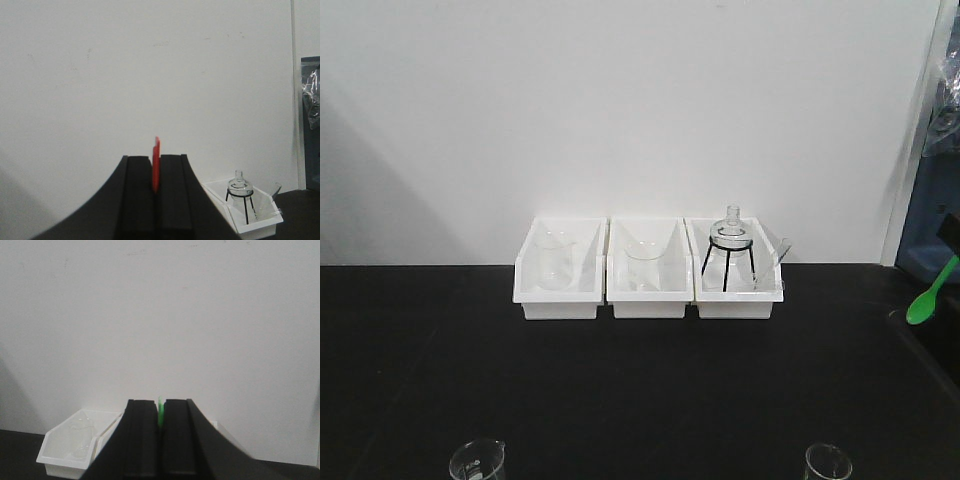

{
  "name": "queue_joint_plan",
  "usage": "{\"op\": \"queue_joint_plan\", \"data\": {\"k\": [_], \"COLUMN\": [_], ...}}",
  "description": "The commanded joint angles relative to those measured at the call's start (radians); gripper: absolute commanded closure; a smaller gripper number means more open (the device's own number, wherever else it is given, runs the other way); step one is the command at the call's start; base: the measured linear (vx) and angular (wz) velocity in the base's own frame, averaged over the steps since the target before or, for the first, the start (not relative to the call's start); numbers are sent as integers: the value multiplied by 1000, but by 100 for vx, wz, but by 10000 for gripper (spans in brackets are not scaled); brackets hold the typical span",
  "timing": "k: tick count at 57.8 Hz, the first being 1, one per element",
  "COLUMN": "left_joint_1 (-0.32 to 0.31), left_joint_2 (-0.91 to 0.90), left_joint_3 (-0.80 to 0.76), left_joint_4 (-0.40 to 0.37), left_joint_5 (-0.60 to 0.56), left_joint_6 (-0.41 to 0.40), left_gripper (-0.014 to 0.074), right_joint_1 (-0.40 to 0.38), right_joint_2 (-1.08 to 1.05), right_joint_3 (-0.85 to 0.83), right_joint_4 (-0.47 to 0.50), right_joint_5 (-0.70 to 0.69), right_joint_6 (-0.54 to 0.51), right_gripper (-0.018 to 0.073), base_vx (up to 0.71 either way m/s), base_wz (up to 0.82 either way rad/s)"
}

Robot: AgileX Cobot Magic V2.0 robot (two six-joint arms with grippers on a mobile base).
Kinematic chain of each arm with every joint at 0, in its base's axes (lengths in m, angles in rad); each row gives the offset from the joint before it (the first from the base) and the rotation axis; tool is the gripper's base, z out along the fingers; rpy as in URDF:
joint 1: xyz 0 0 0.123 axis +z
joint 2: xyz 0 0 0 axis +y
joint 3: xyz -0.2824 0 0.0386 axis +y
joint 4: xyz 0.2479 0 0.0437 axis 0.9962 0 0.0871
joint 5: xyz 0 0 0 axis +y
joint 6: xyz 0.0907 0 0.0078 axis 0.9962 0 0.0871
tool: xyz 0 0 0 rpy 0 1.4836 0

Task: Sort red and green spoons into left cabinet
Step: 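Lift both spoons out of the beakers and raise the arms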

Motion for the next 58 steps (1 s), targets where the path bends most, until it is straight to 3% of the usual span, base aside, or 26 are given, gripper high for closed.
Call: {"op": "queue_joint_plan", "data": {"k": [1, 58], "left_joint_1": [-7, -7], "left_joint_2": [-6, -6], "left_joint_3": [-28, -28], "left_joint_4": [-11, -12], "left_joint_5": [-38, -5], "left_joint_6": [-9, -9], "left_gripper": [603, 603], "right_joint_1": [-4, -4], "right_joint_2": [-11, -11], "right_joint_3": [-31, -31], "right_joint_4": [9, 9], "right_joint_5": [-65, -65], "right_joint_6": [2, 2], "right_gripper": [568, 568], "base_vx": [0, 0], "base_wz": [0, 0]}}
